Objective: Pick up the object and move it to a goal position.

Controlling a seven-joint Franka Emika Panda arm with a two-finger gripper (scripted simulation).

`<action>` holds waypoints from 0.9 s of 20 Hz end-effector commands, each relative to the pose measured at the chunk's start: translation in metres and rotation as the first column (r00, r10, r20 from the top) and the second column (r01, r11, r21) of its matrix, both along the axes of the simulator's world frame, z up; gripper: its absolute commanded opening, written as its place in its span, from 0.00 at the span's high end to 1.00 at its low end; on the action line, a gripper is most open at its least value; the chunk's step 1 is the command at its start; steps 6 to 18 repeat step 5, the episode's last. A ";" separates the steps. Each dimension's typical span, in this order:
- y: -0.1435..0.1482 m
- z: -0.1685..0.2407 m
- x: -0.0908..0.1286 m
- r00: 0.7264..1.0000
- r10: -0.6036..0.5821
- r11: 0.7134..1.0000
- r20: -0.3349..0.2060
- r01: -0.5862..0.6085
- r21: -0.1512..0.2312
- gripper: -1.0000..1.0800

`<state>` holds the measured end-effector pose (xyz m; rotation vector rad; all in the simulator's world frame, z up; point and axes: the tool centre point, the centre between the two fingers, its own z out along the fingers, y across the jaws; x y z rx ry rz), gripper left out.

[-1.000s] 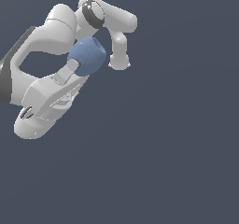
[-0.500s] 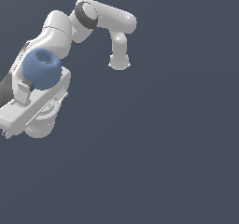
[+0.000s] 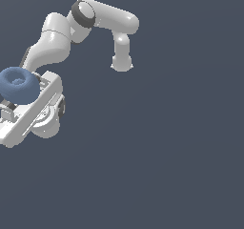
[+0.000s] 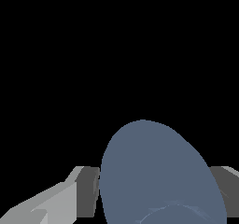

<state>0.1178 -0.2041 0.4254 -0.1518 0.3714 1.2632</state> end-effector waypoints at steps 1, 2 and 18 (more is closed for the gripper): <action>-0.005 -0.003 0.002 1.000 -0.006 1.000 -0.021 0.006 0.023 1.00; -0.006 -0.004 0.002 1.000 -0.007 1.000 -0.026 0.008 0.028 1.00; -0.008 -0.005 0.002 0.999 -0.009 0.999 -0.031 0.010 0.032 1.00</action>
